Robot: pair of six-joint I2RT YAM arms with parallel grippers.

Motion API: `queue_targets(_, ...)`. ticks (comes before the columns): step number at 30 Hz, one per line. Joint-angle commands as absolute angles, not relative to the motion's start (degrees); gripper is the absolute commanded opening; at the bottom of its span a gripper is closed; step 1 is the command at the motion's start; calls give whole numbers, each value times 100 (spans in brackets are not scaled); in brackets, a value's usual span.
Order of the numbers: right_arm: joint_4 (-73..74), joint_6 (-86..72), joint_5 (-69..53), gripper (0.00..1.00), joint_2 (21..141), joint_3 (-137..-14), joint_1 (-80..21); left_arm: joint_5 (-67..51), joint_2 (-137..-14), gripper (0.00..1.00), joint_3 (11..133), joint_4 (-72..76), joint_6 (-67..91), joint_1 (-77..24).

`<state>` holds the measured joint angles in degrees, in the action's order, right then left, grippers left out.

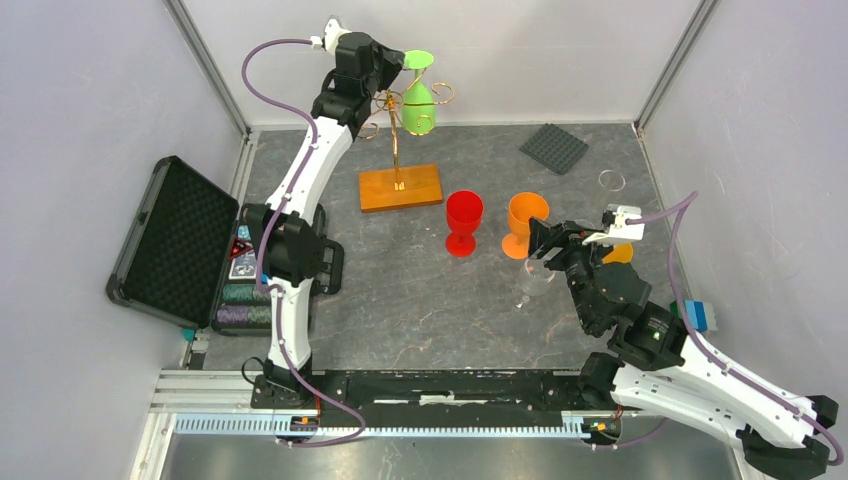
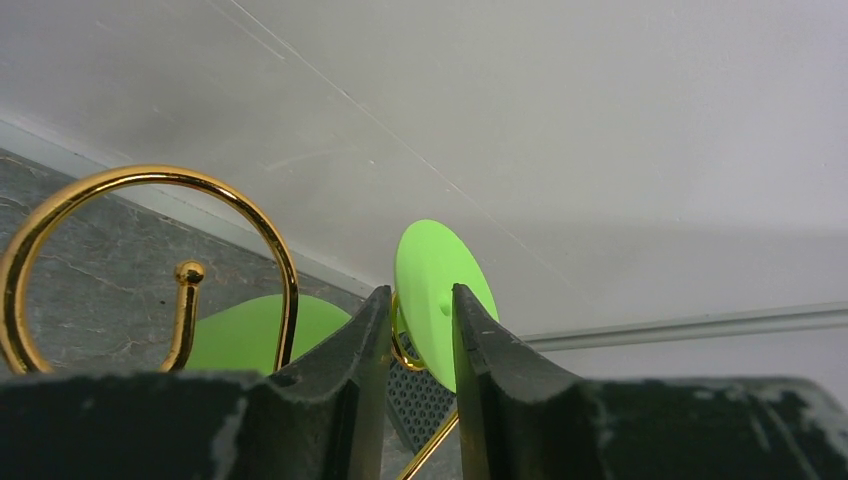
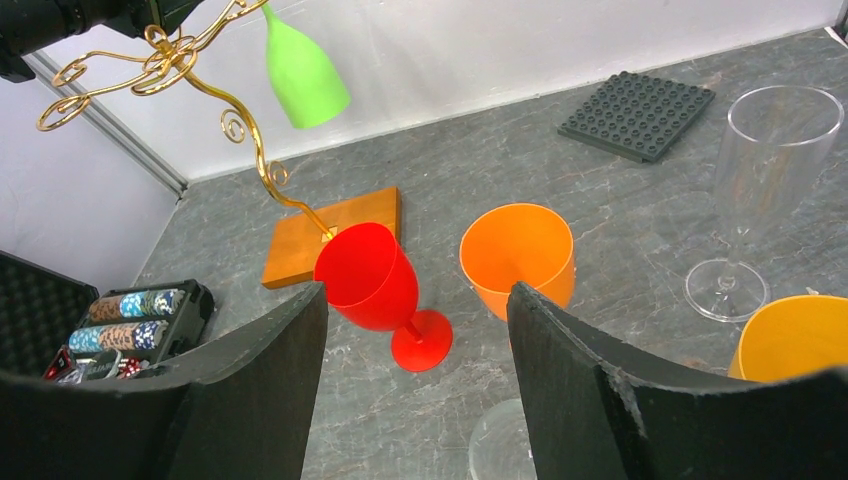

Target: Take the wine glass off the wine glass rack

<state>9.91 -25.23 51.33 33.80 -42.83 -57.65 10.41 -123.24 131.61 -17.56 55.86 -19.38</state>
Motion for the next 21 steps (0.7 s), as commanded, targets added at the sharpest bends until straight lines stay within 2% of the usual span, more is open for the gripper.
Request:
queue_targets(1, 826, -2477, 5247, 71, 3355, -4247, -5793, 1024, -12339, 31, 13427, -1655, 5518, -1951)
queue_targets(8, 827, -2485, 5255, 70, 3344, -4245, -5791, 766, -12440, 25, 13515, -1635, 5686, -1944)
queue_targets(13, 826, -2500, 5247, 70, 3343, -4236, -5792, 825, -12433, 32, 13526, -1626, 5580, -1947)
queue_targets(16, 824, -2520, 5247, 70, 3355, -4236, -5792, 723, -12458, 33, 13516, -1592, 5572, -1943)
queue_targets(21, 706, -2468, 5235, 69, 3458, -4292, -5791, 600, -12485, 27, 13507, -1499, 5642, -1938)
